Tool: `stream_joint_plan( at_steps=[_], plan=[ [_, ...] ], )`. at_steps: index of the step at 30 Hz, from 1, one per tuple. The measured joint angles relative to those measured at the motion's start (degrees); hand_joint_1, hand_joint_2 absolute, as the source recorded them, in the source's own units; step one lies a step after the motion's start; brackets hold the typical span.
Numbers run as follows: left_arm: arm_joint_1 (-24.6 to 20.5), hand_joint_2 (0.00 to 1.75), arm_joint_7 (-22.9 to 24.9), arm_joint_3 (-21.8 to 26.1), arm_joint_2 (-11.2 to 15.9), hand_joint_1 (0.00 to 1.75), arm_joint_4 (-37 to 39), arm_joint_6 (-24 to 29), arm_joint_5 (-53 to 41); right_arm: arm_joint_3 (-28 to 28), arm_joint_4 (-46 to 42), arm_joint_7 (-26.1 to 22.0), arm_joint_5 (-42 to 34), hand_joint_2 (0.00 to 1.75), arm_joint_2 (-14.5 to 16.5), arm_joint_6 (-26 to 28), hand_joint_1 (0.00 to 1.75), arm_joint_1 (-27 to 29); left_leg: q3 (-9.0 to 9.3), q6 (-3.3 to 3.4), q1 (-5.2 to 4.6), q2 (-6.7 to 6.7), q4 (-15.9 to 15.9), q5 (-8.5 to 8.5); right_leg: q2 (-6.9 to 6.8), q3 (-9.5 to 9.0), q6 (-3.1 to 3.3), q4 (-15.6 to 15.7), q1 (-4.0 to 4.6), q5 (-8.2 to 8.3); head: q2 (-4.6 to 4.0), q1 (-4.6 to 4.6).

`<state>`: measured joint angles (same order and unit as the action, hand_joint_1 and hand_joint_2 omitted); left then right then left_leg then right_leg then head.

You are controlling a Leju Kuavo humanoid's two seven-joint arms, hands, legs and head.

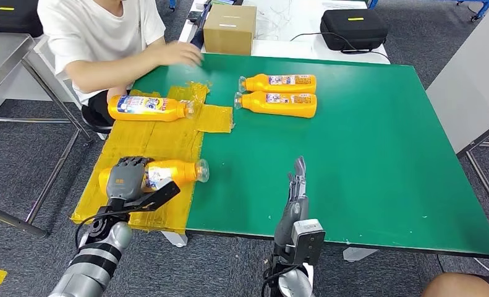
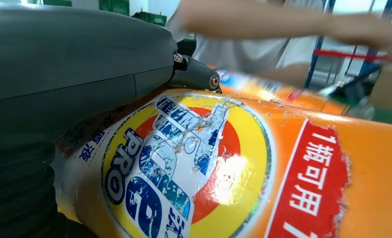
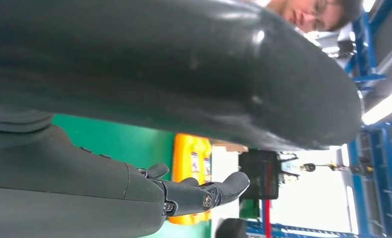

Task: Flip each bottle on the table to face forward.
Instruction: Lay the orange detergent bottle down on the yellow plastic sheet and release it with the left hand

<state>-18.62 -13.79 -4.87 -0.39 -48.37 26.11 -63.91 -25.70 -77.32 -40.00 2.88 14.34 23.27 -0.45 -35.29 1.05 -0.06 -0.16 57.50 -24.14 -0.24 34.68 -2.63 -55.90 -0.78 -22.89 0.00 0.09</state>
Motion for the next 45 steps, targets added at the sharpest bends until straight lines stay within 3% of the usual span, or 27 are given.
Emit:
stream_joint_plan(
  at_steps=[9, 15, 16, 19, 20, 21, 34, 41, 45],
  plan=[
    [-5.79, 1.75, 0.75, 0.72, 0.61, 1.75, 11.8, -6.68, -2.93, 2.03, 5.24, 0.39, -0.35, 0.0, 0.54, -4.63, 0.0, -0.26, 0.71, -0.02, -0.01, -0.41, -0.09, -0.04, -0.39, -0.86, 0.2, 0.06, 0.0, -0.25, 0.0, 0.01],
    [-7.68, 1.75, 1.21, 0.72, 0.61, 1.75, 14.87, -7.04, -3.62, 2.71, 6.76, 0.48, -0.34, 0.0, 0.84, -4.97, 0.0, -0.47, 0.9, -0.11, 0.0, -0.4, -0.11, 0.16, -0.39, -0.99, 0.38, 0.05, 0.01, -0.11, 0.0, 0.0],
    [-7.83, 1.75, 1.21, 0.73, 0.61, 1.6, 15.12, -7.05, -3.64, 2.79, 6.93, 0.49, -0.34, 0.0, 0.85, -4.99, 0.0, -0.5, 0.91, -0.11, 0.0, -0.4, -0.11, 0.21, -0.39, -1.01, 0.41, 0.05, 0.01, -0.08, 0.0, 0.0],
    [-8.09, 1.75, 1.36, 0.73, 0.61, 0.34, 15.63, -7.04, -3.7, 2.94, 7.35, 0.52, -0.34, 0.0, 0.91, -5.06, 0.0, -0.57, 0.99, -0.09, 0.0, -0.4, -0.11, 0.24, -0.4, -1.1, 0.42, 0.05, 0.01, -0.06, 0.0, 0.0],
    [-8.14, 1.75, 1.51, 0.72, 0.6, 0.05, 15.72, -7.08, -3.7, 3.0, 7.47, 0.54, -0.33, 0.0, 0.93, -5.12, 0.0, -0.58, 1.01, -0.09, 0.0, -0.41, -0.11, 0.24, -0.4, -1.12, 0.42, 0.05, 0.01, -0.06, 0.0, 0.0],
    [-8.21, 1.75, 1.68, 0.72, 0.57, 0.01, 15.77, -7.3, -3.59, 3.06, 7.58, 0.59, -0.31, 0.0, 0.96, -5.21, 0.0, -0.59, 1.02, -0.09, 0.0, -0.41, -0.11, 0.24, -0.4, -1.14, 0.42, 0.05, 0.01, -0.06, 0.0, -0.01],
    [-7.73, 1.75, -4.58, 1.26, 0.62, 0.0, 13.23, -16.35, 5.86, 4.18, 9.35, 0.52, -0.1, 0.0, 1.41, -7.85, 0.0, -0.71, 1.0, -0.09, -0.01, -0.39, -0.09, 0.24, -0.4, -1.15, 0.28, 0.01, -0.01, 0.01, 0.0, -0.01],
    [-3.03, 1.75, -9.91, 0.91, -0.5, 0.0, 3.2, -26.52, 22.71, 4.29, 10.38, 0.09, 0.02, 0.0, 1.49, -8.12, 0.0, -0.97, 0.64, -0.07, -0.02, -0.35, -0.07, 0.22, -0.39, -0.77, 0.26, 0.03, -0.01, 0.01, 0.0, 0.02],
    [-0.68, 1.75, -11.09, -0.11, -0.7, 0.0, -2.42, -27.77, 27.96, 4.3, 10.71, 0.09, 0.03, 0.0, 1.5, -8.27, 0.0, -0.99, 0.5, -0.07, -0.01, -0.27, -0.06, 0.22, -0.36, -0.6, 0.25, 0.02, 0.01, 0.04, 0.0, 0.01]
  ],
)
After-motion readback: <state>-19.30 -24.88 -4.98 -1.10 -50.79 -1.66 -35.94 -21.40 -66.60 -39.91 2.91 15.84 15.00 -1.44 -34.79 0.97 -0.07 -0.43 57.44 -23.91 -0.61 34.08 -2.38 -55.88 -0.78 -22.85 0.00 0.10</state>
